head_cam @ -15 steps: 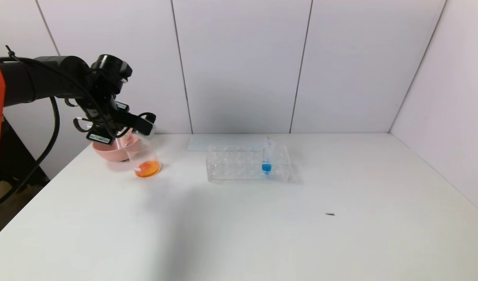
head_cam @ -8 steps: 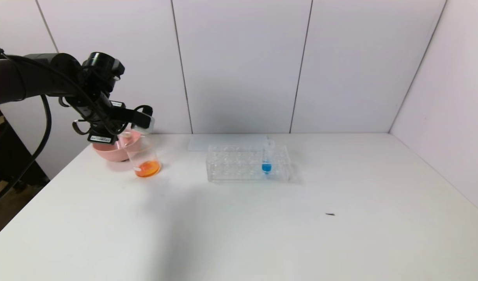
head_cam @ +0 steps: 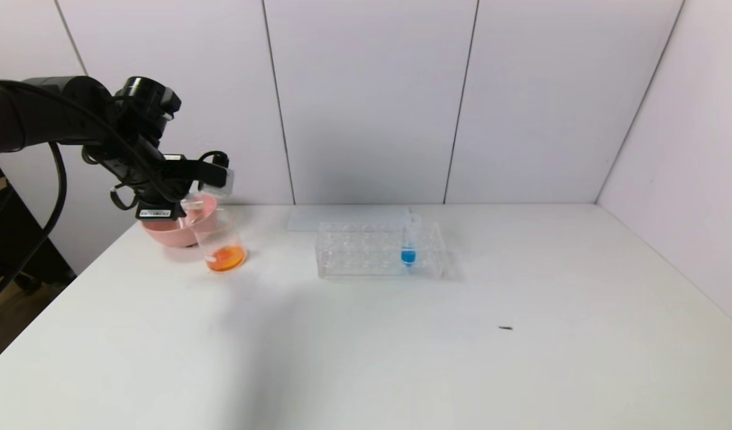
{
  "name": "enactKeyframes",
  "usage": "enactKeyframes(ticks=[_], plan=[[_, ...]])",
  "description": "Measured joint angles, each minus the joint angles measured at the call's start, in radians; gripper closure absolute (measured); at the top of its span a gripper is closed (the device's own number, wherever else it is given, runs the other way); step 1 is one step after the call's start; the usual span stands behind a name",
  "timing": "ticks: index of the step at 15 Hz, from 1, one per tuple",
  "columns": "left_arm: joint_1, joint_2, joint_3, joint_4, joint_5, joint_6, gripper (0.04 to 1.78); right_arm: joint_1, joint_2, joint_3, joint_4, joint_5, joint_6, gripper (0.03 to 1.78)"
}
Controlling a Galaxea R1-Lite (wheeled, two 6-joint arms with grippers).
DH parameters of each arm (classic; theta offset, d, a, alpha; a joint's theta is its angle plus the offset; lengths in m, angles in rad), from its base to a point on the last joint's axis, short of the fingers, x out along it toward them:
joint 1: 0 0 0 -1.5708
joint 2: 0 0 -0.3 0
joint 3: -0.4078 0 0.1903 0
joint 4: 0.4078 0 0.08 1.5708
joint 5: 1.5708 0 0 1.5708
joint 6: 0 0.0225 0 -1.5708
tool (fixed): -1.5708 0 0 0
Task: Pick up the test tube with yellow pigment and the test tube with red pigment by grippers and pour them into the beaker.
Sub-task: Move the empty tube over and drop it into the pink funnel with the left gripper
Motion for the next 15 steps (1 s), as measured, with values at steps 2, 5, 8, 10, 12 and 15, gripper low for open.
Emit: enactKeyframes(ticks=[2,5,8,10,12,15], plan=[[0.006,-0.002,0.000,0.007,-0.037,-0.032,1.37,0.000,0.000,0.000,0.000,0.000,0.000,0.11],[0.016,-0.008,0.001,0.018,-0.077,-0.067,1.37,0.000,0.000,0.000,0.000,0.000,-0.001,0.11],[0.021,-0.014,0.001,0.024,-0.135,-0.126,1.37,0.000,0.000,0.000,0.000,0.000,0.000,0.11],[0.028,-0.017,0.002,0.026,-0.167,-0.142,1.37,0.000,0.000,0.000,0.000,0.000,0.000,0.11],[0.035,-0.020,0.002,0.026,-0.195,-0.174,1.37,0.000,0.000,0.000,0.000,0.000,0.000,0.11],[0.037,-0.020,0.002,0.019,-0.233,-0.259,1.37,0.000,0.000,0.000,0.000,0.000,0.000,0.11]])
